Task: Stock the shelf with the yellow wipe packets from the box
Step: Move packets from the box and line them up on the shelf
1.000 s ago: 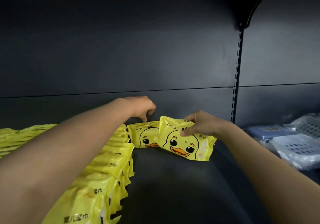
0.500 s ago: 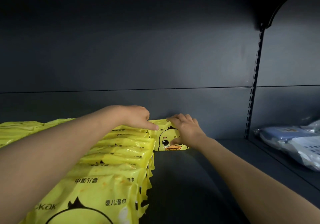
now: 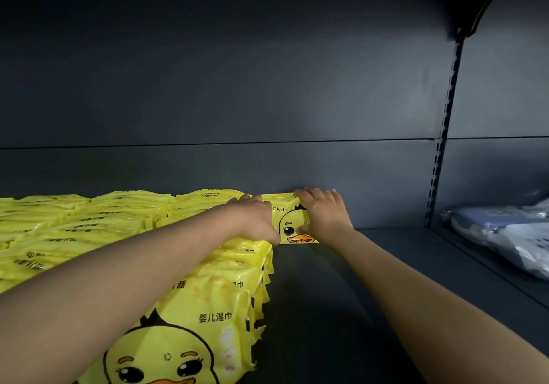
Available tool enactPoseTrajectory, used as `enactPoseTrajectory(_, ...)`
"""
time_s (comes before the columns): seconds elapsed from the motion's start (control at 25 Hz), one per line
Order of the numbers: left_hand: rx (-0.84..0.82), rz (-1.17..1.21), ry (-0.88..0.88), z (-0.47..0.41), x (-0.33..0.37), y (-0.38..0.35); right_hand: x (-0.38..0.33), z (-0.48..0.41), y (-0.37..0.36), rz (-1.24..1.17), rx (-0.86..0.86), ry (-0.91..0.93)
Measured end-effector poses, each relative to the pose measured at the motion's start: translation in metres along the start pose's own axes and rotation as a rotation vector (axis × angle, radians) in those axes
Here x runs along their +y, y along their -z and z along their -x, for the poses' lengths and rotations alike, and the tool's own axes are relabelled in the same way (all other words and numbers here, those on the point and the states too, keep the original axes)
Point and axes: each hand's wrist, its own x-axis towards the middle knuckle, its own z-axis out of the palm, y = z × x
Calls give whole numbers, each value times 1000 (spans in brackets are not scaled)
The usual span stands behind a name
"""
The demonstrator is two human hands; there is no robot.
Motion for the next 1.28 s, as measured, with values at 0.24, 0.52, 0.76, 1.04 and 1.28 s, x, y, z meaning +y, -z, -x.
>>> enactPoseTrajectory(0.24, 0, 29, 46, 2, -10, -3, 5, 6, 3, -79, -15, -46)
enactPoseTrajectory(0.52, 50, 84, 27, 3, -15, -4, 0, 7, 8, -56, -38, -62)
enactPoseTrajectory(0.76, 47, 46, -34, 2, -17, -4, -7, 11, 16, -53, -38, -61)
enactPoseTrajectory(1.04, 100, 125, -59, 34, -29, 34, -25, 32, 68, -163, -52, -121)
enactPoseTrajectory(1.28, 373, 73, -31, 113, -51, 56, -61, 77, 135, -121, -48, -140)
